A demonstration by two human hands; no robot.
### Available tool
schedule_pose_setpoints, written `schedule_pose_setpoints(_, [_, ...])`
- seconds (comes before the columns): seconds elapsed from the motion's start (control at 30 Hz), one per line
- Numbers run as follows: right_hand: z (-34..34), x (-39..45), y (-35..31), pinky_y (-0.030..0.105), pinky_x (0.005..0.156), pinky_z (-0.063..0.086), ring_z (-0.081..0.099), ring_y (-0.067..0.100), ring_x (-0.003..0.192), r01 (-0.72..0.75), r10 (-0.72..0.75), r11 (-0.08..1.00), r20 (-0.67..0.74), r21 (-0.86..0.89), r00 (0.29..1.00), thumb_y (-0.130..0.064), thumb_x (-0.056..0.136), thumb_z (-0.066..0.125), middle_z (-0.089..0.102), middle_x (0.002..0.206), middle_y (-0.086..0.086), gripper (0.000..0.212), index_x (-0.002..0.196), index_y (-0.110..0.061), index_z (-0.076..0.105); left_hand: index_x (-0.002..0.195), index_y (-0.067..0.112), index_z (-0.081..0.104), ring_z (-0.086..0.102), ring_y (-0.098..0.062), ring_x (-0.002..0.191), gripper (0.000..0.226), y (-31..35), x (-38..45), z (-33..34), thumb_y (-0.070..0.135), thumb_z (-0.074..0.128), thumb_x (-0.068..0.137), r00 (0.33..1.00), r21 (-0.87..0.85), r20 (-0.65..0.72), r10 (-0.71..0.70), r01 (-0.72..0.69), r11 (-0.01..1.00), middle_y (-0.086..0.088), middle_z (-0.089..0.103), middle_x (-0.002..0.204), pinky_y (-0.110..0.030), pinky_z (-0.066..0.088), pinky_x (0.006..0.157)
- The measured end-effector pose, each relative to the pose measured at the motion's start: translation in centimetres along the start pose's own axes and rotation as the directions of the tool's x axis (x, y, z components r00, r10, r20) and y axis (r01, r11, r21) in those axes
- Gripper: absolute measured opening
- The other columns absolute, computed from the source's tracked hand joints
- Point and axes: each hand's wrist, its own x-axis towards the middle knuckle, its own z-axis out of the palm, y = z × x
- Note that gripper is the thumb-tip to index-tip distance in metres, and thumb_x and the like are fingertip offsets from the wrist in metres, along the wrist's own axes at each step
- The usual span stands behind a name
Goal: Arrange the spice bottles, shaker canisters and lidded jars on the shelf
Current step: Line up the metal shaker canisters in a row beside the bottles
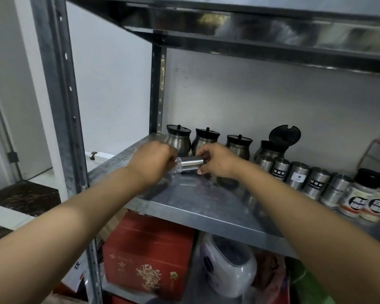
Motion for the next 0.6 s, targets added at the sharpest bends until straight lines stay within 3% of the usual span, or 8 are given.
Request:
schedule_pose_setpoints(0.07, [-0.7, -0.4, -0.3, 0.023, 0.07, 0.049, 0.06, 0.015, 0.084, -0.003, 0.003, 1.0, -0.007, -0.01, 1.0, -0.005, 0.067, 0.085, 0.064, 0.093, -0.002, 0.047, 0.108, -0.017, 0.064, 0.08, 0.021, 0.064, 0.057, -0.021, 0.075, 0.006, 0.4, 0.3, 0.0, 0.019, 0.061, 0.085, 1.0, -0.013, 0.027, -0.015, 0.016, 1.0, -0.001, 0.066, 0.082, -0.029, 0.041, 0.063])
schedule_pose_setpoints(0.13, [-1.6, -0.9, -0.8, 0.022, 0.063, 0.047, 0.058, 0.013, 0.077, 0.005, -0.005, 1.0, -0.01, -0.03, 1.0, -0.004, 0.066, 0.085, 0.061, 0.086, -0.005, 0.046, 0.104, -0.017, 0.063, 0.084, 0.022, 0.065, 0.057, -0.018, 0.075, 0.004, 0.6, 0.5, 0.0, 0.02, 0.062, 0.084, 0.999, -0.024, 0.047, -0.02, 0.021, 0.999, 0.0, 0.066, 0.084, -0.028, 0.039, 0.063])
schedule_pose_setpoints(0.3, [-5.1, -2.5, -2.2, 0.023, 0.067, 0.045, 0.056, 0.01, 0.079, 0.027, -0.021, 0.992, 0.052, -0.121, 0.998, -0.004, 0.066, 0.084, 0.058, 0.087, -0.01, 0.046, 0.103, -0.022, 0.064, 0.094, 0.022, 0.067, 0.062, -0.019, 0.083, 0.02, 2.1, 2.1, 0.7, 0.023, 0.071, 0.075, 0.992, -0.205, 0.125, -0.019, 0.044, 0.978, 0.002, 0.068, 0.09, -0.033, 0.052, 0.073])
schedule_pose_setpoints(0.43, [-7.0, -3.5, -2.1, 0.019, 0.067, 0.043, 0.056, 0.007, 0.08, 0.012, 0.006, 0.985, 0.102, -0.173, 0.995, 0.001, 0.068, 0.081, 0.062, 0.09, -0.009, 0.047, 0.11, -0.017, 0.067, 0.1, 0.017, 0.07, 0.063, -0.013, 0.084, 0.03, 4.8, 2.9, 2.2, 0.023, 0.078, 0.072, 0.982, -0.458, 0.18, -0.058, 0.136, 0.879, 0.002, 0.07, 0.093, -0.028, 0.052, 0.079])
schedule_pose_setpoints(0.6, [-7.8, -4.4, -1.1, 0.016, 0.067, 0.041, 0.058, 0.011, 0.089, -0.005, 0.021, 0.981, 0.078, -0.196, 0.997, 0.001, 0.07, 0.079, 0.067, 0.103, -0.003, 0.049, 0.116, -0.015, 0.067, 0.088, 0.015, 0.071, 0.068, -0.016, 0.076, 0.027, 6.9, 2.8, 3.6, 0.026, 0.083, 0.067, 0.974, -0.612, 0.181, -0.139, 0.222, 0.759, 0.0, 0.071, 0.078, -0.031, 0.055, 0.075])
